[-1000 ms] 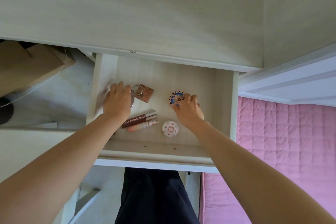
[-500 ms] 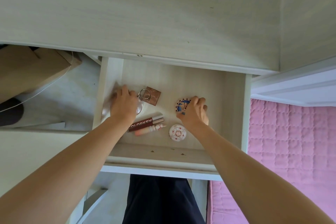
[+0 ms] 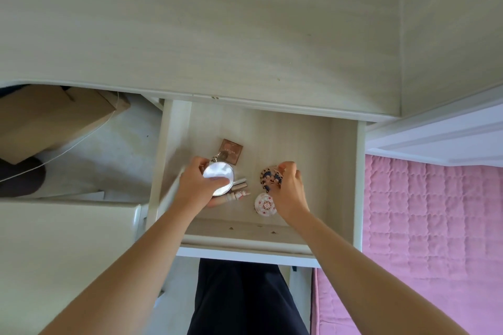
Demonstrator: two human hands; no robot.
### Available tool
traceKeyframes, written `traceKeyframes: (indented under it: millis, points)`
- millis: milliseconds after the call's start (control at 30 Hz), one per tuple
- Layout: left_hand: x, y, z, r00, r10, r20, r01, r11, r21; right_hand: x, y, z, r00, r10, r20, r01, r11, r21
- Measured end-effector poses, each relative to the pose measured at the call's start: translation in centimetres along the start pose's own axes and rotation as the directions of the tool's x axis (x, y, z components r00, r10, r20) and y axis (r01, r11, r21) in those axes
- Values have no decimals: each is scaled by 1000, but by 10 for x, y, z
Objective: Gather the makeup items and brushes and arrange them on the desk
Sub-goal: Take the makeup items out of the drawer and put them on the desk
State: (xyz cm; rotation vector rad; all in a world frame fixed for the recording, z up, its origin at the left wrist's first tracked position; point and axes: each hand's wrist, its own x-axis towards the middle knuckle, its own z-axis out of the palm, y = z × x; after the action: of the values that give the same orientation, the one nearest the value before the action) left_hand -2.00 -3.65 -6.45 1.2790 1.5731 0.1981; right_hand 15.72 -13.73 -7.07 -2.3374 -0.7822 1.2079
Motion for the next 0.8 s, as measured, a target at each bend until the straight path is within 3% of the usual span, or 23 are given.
traceKeyframes:
  millis: [100, 167, 333, 533, 733, 800]
  points:
    - [-17, 10, -3, 985, -169, 40, 173, 931, -321, -14, -5, -10, 1000, 9, -11, -8, 998, 62]
    - [-28, 17, -8, 974, -217, 69, 225, 874, -431, -24, -12, -16, 1000, 9, -25, -7, 994, 111]
    - [-49, 35, -25, 952, -262, 159, 306, 789, -532, -49, -45, -31, 999, 18, -34, -8, 962, 272]
    - [-60, 65, -57, 946, -192, 262, 320, 683, -656, -69, -102, -48, 1000, -3, 7, 0, 912, 409]
    - [-40, 92, -94, 922, -182, 343, 385, 535, -752, -77, -157, -59, 999, -38, -23, 44, 784, 619]
    - [-29, 104, -106, 921, -184, 344, 387, 533, -752, -75, -175, -61, 999, -31, -15, 33, 719, 694]
